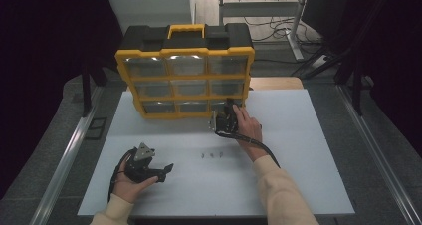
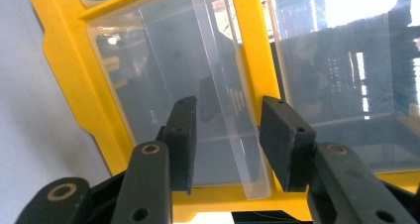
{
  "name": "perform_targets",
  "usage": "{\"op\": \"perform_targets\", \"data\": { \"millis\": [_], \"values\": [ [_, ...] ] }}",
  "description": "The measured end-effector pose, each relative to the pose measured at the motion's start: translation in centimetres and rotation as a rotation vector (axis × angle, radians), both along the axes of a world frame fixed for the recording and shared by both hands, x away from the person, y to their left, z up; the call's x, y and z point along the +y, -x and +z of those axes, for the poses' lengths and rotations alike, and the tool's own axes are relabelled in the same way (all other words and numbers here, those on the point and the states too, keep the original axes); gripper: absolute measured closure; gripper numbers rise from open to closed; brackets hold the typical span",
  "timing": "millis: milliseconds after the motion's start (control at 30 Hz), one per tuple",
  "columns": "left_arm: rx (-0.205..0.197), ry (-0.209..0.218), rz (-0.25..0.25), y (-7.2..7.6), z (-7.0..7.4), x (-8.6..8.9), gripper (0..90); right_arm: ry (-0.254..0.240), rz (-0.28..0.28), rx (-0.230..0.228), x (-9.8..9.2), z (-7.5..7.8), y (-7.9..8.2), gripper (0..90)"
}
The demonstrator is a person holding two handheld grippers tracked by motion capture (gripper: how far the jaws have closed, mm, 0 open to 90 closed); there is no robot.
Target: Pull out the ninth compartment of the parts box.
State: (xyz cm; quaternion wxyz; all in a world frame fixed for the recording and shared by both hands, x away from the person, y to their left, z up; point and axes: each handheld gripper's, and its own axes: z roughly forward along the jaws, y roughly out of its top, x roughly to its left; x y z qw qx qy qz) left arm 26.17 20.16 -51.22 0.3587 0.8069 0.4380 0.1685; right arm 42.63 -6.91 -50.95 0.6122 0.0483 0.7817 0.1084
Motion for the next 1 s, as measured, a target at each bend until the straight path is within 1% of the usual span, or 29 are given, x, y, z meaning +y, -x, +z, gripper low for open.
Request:
{"op": "perform_targets", "data": {
  "millis": [233, 367, 433, 467, 600, 633, 767, 800, 867, 933, 967, 1000],
  "values": [
    [0.001, -0.001, -0.001, 0.02, -0.02, -0.03, 12.2, 0.001, 0.000, -0.009, -0.01, 0.06, -0.01, 63.6],
    [0.000, 0.000, -0.001, 0.01, 0.00, -0.03, 12.2, 0.010, 0.000, -0.022, -0.05, 0.10, -0.03, 66.1],
    [0.000, 0.000, 0.000, 0.02, 0.00, -0.01, 12.2, 0.005, 0.000, -0.016, -0.05, 0.13, -0.01, 67.5],
    [0.000, 0.000, 0.000, 0.02, 0.00, -0.01, 12.2, -0.021, -0.001, -0.020, 0.02, 0.00, -0.02, 68.2],
    [0.000, -0.001, -0.002, 0.02, -0.02, -0.05, 12.2, -0.024, -0.003, -0.023, 0.00, 0.04, -0.01, 70.3],
    [0.000, -0.001, -0.002, 0.02, -0.02, -0.05, 12.2, 0.002, -0.004, -0.021, -0.09, 0.21, 0.00, 70.7],
    [0.001, -0.001, -0.001, 0.02, -0.01, -0.01, 12.2, 0.004, -0.001, -0.023, -0.09, 0.22, -0.02, 71.2],
    [0.001, -0.001, -0.001, 0.02, -0.01, 0.00, 12.2, -0.023, 0.002, -0.029, -0.02, 0.04, -0.04, 71.3],
    [0.001, -0.002, -0.001, 0.01, -0.02, -0.02, 12.2, -0.023, 0.004, -0.030, -0.04, 0.03, -0.04, 71.5],
    [0.001, -0.002, -0.001, 0.01, -0.03, -0.04, 12.2, -0.019, 0.006, -0.034, -0.05, 0.02, -0.04, 71.9],
    [0.001, -0.002, -0.001, 0.01, -0.04, -0.04, 12.2, 0.013, 0.007, -0.031, -0.14, 0.18, -0.04, 72.1],
    [0.001, -0.002, -0.001, 0.01, -0.04, -0.04, 12.2, 0.014, 0.007, -0.034, -0.13, 0.16, -0.04, 72.3]
  ]
}}
